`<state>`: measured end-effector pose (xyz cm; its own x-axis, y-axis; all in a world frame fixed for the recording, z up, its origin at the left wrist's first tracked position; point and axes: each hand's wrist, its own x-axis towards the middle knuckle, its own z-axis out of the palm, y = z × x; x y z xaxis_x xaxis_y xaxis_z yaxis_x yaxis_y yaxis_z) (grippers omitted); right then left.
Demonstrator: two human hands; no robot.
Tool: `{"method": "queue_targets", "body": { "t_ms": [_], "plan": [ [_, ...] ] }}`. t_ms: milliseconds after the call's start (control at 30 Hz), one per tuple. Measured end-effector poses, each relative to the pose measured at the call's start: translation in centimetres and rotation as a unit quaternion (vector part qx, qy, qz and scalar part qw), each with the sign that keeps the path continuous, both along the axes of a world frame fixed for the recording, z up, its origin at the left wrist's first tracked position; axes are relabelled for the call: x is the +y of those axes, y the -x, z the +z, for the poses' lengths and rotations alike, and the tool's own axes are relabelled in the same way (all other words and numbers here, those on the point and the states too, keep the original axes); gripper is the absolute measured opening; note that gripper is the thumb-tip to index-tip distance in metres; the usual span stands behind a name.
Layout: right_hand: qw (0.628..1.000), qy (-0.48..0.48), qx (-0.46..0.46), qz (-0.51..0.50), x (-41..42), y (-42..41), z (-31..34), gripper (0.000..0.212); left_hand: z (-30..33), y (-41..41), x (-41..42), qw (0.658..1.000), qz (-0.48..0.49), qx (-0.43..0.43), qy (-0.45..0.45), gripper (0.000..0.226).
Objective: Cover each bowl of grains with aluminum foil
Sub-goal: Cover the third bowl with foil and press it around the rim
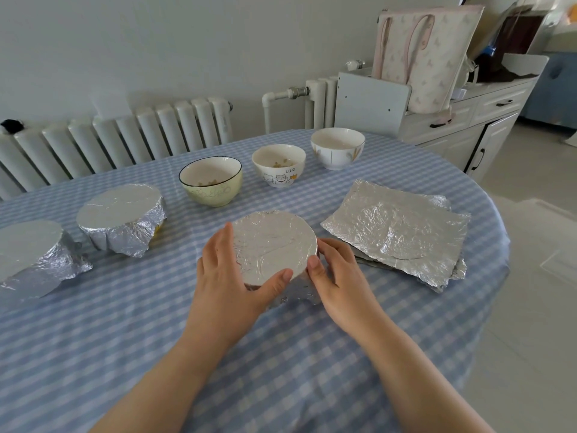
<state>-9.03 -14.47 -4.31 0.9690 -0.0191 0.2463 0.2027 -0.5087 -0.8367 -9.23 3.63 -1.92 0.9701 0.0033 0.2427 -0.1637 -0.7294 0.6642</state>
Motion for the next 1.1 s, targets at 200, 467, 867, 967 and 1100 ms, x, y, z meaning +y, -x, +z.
{"method": "queue_targets", "body": {
  "t_ms": [200,467,867,967,1100],
  "plan": [
    [0.999,-0.038,0.034,0.008,0.1,0.1,-0.3,0.039,0.3,0.1,0.0,1.000,0.004,0.007,0.009,0.125],
    [0.932,-0.338,0.115,0.065,0.8,-0.3,0.7,0.032,0.7,0.5,0.2,0.999,0.015,0.032,0.032,0.128],
    [0.869,-0.456,0.191,0.016,-0.4,-0.6,1.6,0.032,0.6,0.3,0.2,0.999,0.013,0.036,0.010,0.131],
    [0.851,-0.490,0.185,0.021,-0.2,-0.6,1.8,0.017,0.7,0.4,0.2,0.999,0.013,0.037,0.010,0.130],
    [0.850,-0.502,0.157,0.001,0.2,-0.4,1.6,0.006,0.8,0.4,0.2,0.999,0.011,0.039,0.010,0.131]
  ]
}}
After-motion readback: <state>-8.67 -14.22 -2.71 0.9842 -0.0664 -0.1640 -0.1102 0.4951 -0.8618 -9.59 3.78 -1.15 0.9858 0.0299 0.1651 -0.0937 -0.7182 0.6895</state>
